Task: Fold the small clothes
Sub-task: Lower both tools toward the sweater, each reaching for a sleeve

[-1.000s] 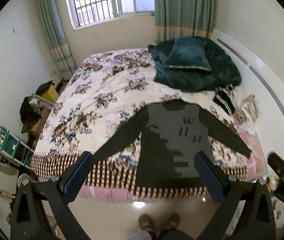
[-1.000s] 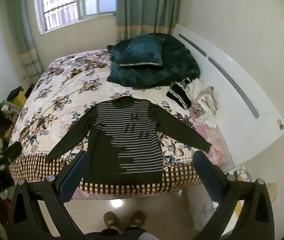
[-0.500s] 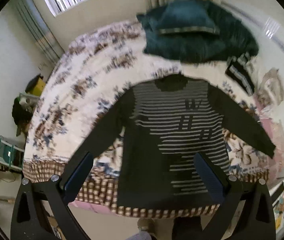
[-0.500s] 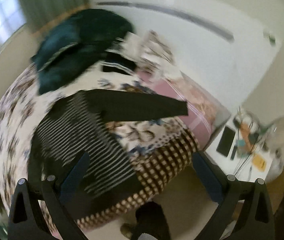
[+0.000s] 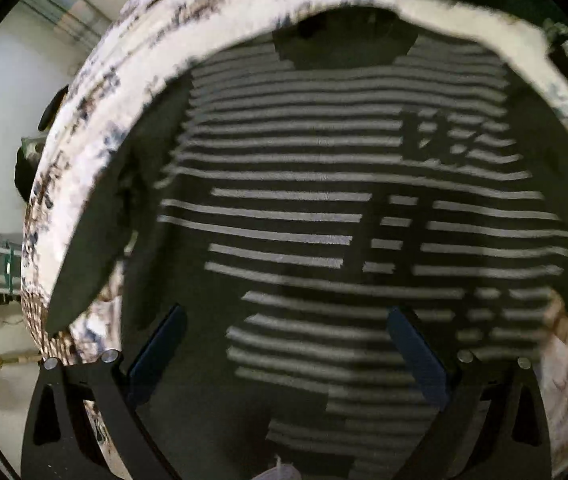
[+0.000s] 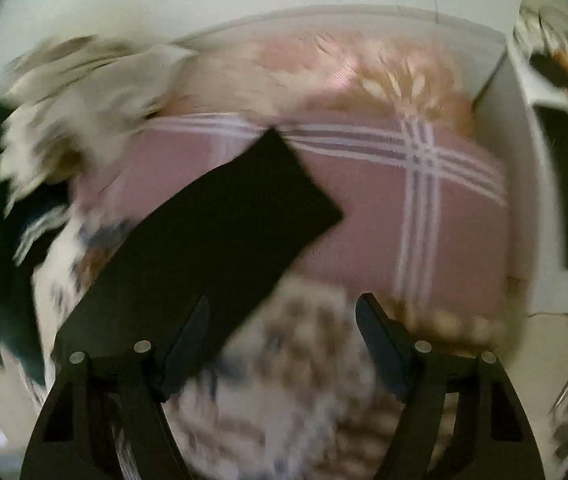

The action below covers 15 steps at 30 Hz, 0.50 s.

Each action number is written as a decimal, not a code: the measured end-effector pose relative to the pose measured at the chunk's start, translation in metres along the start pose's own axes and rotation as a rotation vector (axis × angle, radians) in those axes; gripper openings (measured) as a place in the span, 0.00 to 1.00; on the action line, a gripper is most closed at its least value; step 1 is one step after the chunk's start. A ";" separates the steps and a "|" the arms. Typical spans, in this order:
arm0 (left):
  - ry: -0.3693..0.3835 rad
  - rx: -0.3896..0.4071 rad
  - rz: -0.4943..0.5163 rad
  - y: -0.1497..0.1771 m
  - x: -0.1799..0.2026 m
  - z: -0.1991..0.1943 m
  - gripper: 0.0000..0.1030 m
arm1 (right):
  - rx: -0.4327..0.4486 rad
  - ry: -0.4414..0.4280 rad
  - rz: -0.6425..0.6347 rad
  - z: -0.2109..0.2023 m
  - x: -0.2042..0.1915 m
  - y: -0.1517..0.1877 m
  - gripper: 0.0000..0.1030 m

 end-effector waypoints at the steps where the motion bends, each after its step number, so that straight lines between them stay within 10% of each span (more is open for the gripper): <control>1: 0.000 -0.014 -0.005 -0.003 0.005 0.011 1.00 | -0.005 -0.010 0.036 0.016 0.006 -0.006 0.67; 4: 0.011 -0.021 -0.004 -0.009 0.020 0.031 1.00 | 0.055 -0.022 0.092 0.041 0.012 -0.019 0.57; 7: 0.036 -0.002 0.012 -0.012 0.029 0.038 1.00 | 0.161 0.015 0.062 0.039 0.004 -0.030 0.07; 15: 0.119 0.036 -0.011 -0.022 0.008 0.031 1.00 | 0.311 0.042 -0.180 -0.018 -0.081 -0.025 0.07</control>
Point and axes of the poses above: each gripper's, at about its wrist camera, not at the fingertips, and z roughly the way its jaws point, x to its right, y to its underside, the point moved 3 cm from there along z, roughly the way its jaws point, and after that the axes turned 10 degrees about -z, right-handed, at the moved point
